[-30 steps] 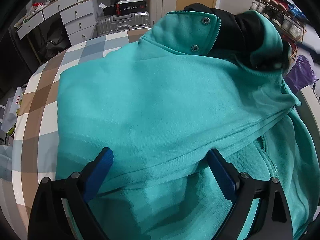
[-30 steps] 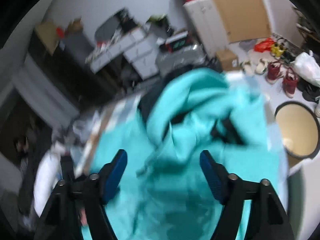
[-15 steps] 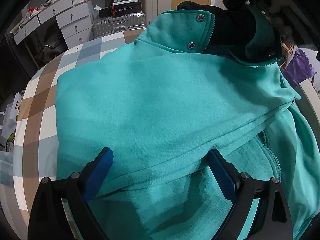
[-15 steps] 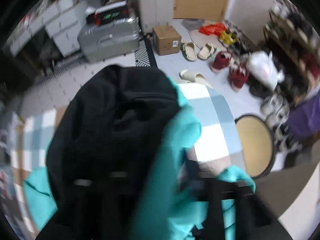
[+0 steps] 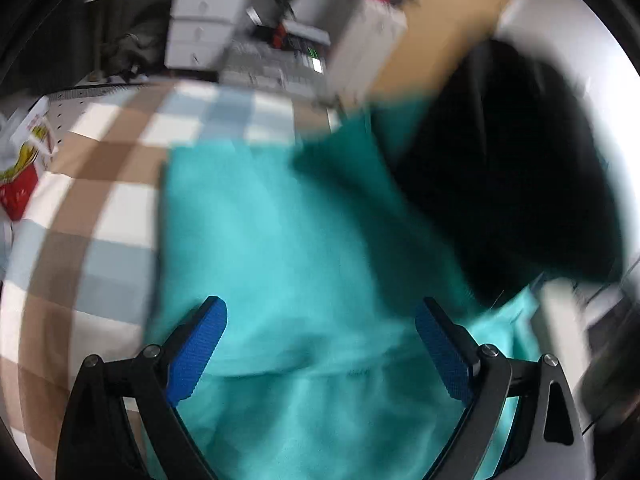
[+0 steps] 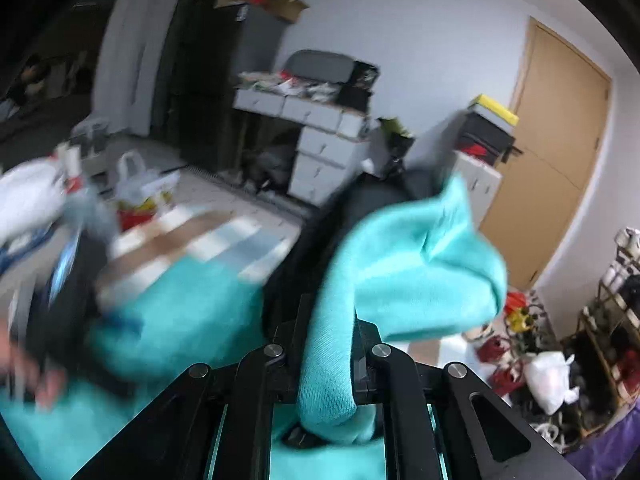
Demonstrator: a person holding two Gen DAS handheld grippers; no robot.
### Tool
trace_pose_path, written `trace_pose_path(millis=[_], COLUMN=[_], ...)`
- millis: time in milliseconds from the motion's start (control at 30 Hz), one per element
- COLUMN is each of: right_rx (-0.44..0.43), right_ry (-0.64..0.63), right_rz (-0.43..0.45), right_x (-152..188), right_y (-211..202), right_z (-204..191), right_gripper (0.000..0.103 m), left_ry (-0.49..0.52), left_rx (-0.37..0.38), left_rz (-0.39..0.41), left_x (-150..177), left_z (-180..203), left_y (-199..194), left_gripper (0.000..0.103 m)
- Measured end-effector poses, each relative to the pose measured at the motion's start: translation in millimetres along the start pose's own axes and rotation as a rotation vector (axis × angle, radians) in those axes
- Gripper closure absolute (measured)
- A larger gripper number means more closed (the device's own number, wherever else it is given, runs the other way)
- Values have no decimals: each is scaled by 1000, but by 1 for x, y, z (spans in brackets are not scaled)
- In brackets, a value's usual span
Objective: Fold large clothes
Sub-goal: 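Lift the hood and fold it over the hoodie body with the right tool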
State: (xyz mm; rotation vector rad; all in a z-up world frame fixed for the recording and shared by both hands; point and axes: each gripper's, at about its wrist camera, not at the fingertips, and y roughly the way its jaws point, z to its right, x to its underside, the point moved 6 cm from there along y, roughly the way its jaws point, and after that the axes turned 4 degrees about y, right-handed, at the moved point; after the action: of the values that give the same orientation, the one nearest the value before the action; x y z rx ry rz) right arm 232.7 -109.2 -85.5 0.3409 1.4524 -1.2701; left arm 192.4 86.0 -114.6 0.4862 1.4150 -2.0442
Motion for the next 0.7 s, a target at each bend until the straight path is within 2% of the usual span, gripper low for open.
trace_pose_path(millis=[33,100,200,233,300,400,433,467,567,667,700], right_rx=[-33,-41,-58,-59,-131,-229,-259,-274,-343,-405,-421], right_ry=[16,33,88,136,318,542,563,565,626,709,745], right_rz=[-34,-87,-150,-156,-189,-141,-134,-137,-123,-187,-169], right_x=[23,53,82,88,96,105,111,114,128,151,150], right_y=[-5,-6,2,3,9,6,5,4,10,21,19], right_z=[-9,-21,-29,-30,-28,-18,-16,-16,-8,1,7], right_gripper=[91,91,91,90,88,87,87,87,87,87,88], left_ry=[-20,-49,-24,-1,75,309,418,485,580,560,559], left_rx=[7,43,88,94,50,-51,-77,-100,-153,-149,-139], left_rz=[32,85,134,152,185,125,84,60,-4,-38,-60], left_x=[-4,-14,-27,-32,-49,-74,-83,-91,-117,-143,-146], left_z=[-3,-8,-2,3,19,60,83,97,134,158,165], left_y=[-9,-28,-50,-54,-62,-53,-45,-38,-13,13,23], left_gripper=[11,11,11,11,10,10,10,10,10,10,10])
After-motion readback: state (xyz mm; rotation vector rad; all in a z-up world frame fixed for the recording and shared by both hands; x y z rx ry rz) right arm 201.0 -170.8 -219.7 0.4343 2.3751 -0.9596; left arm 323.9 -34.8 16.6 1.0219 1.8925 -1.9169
